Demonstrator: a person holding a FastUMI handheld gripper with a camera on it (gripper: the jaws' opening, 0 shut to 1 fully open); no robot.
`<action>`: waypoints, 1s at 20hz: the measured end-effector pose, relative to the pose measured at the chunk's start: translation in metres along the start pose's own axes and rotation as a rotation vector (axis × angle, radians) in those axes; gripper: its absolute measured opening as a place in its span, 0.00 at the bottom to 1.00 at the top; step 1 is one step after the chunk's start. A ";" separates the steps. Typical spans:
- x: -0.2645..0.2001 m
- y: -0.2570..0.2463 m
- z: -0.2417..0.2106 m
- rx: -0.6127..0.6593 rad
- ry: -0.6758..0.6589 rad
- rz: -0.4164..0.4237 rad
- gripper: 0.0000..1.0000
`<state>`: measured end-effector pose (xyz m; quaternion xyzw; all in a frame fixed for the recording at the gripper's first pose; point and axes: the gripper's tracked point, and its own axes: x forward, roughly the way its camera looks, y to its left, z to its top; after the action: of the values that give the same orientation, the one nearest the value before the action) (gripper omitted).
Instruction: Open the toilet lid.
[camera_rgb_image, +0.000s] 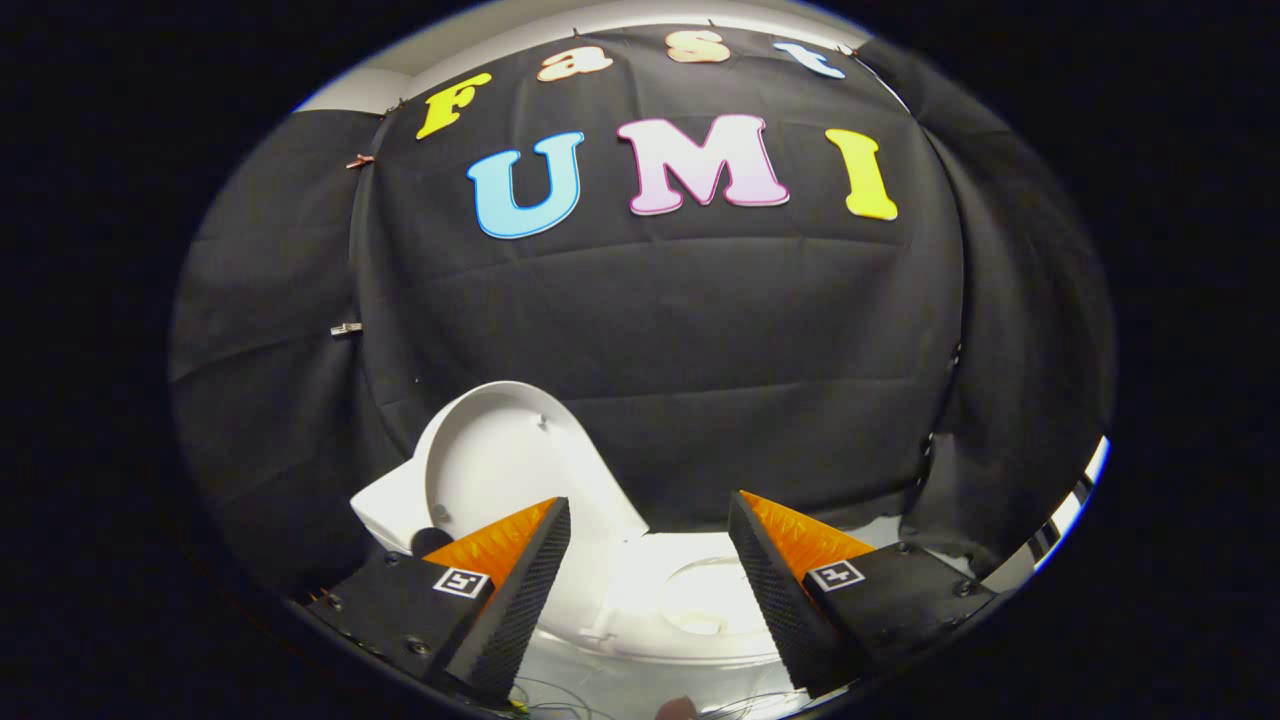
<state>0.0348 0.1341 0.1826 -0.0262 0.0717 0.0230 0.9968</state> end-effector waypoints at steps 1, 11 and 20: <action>-0.001 -0.010 0.000 -0.029 -0.028 -0.005 1.00; -0.012 -0.083 -0.051 -0.006 -0.042 -0.072 1.00; -0.015 -0.096 -0.047 0.038 -0.087 -0.076 0.99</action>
<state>0.0182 0.0355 0.1434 -0.0089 0.0276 -0.0153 0.9995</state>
